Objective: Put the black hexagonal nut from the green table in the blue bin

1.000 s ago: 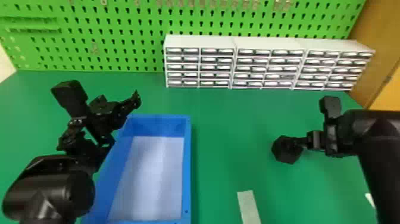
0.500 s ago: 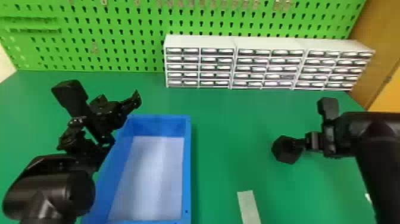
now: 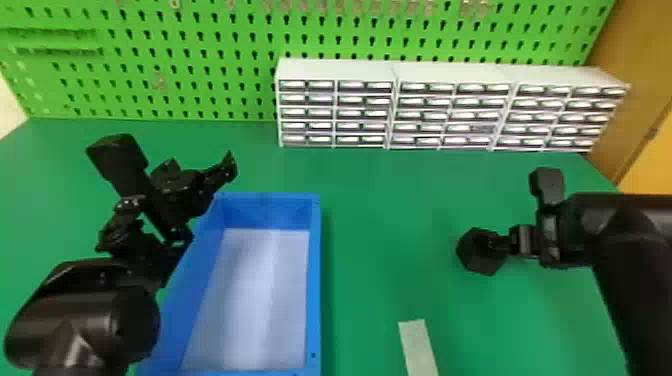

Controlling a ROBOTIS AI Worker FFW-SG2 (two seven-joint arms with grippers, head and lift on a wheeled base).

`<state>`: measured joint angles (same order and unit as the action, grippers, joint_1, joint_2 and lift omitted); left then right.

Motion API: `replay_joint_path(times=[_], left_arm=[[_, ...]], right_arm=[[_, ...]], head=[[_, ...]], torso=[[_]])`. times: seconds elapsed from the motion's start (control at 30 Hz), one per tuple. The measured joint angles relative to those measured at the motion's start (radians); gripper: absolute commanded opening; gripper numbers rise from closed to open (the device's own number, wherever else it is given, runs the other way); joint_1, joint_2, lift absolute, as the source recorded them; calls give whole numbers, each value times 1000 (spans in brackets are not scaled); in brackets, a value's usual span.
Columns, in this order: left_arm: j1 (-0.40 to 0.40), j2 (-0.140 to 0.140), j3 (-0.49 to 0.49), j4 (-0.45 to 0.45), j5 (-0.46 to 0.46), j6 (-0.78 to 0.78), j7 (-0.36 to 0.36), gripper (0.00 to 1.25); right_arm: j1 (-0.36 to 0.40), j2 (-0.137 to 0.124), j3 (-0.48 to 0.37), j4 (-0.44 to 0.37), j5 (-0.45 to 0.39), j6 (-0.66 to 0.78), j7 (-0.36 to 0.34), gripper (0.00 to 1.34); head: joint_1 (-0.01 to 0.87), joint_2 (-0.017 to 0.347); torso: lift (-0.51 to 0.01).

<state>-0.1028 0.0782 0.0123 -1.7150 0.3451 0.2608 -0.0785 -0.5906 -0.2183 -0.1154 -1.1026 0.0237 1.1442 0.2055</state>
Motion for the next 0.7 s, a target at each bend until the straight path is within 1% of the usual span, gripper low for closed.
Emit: replay_joint_path(times=[0.63,0.7], left_arm=[[0,0,0,0,0,0,-1,1132],[0,0,0,0,0,0,-1,1132]], right_arm=[[5,0,5,14,10,-8,0,1227],[5,0,5,14,10,-10,0,1195]], head=[[692,9],[692,9]], torso=[[-97],[-97]])
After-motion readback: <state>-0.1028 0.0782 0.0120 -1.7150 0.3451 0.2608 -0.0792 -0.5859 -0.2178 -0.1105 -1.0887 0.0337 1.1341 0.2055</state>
